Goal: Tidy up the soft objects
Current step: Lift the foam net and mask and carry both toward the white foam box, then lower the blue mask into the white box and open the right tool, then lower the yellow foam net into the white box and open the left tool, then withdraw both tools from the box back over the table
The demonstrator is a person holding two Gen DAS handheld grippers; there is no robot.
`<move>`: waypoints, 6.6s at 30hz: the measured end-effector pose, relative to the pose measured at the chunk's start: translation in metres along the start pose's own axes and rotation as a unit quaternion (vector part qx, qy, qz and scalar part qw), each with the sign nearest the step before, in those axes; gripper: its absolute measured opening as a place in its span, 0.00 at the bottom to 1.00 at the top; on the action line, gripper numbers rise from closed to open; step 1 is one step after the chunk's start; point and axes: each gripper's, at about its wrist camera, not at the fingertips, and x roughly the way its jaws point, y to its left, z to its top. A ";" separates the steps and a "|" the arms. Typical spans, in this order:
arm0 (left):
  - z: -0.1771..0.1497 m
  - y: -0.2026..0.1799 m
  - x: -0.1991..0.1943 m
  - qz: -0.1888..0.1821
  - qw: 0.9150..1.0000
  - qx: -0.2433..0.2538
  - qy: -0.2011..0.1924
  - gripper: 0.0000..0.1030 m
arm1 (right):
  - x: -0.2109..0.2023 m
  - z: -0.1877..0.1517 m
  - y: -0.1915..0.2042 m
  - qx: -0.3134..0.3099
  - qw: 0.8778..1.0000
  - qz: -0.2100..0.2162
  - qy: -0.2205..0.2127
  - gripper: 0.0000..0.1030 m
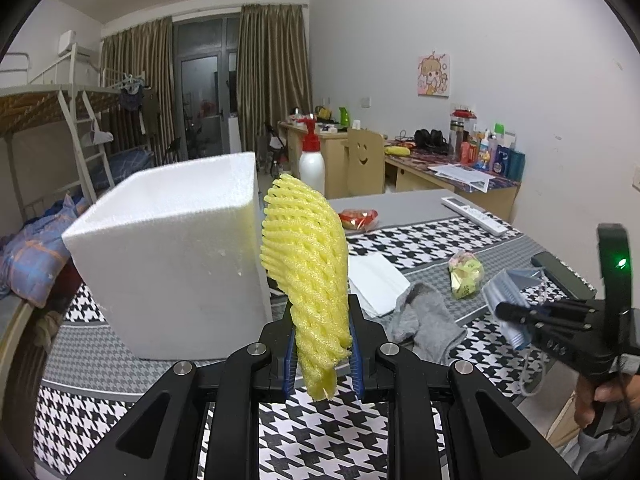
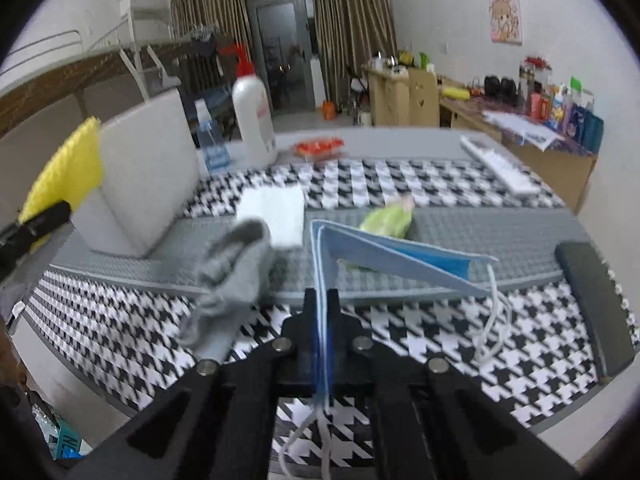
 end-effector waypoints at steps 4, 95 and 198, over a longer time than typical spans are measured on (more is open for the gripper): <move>0.007 0.003 -0.008 -0.002 1.000 -0.001 -0.012 0.22 | -0.015 0.014 0.011 -0.014 1.000 0.009 -0.025 0.05; 0.050 0.135 -0.044 0.172 0.979 -0.077 -0.082 0.22 | 0.044 0.160 0.217 -0.192 0.959 0.207 -0.023 0.05; 0.095 0.068 -0.023 0.089 0.991 -0.013 -0.094 0.99 | -0.034 0.130 0.083 -0.092 0.984 0.092 -0.124 0.99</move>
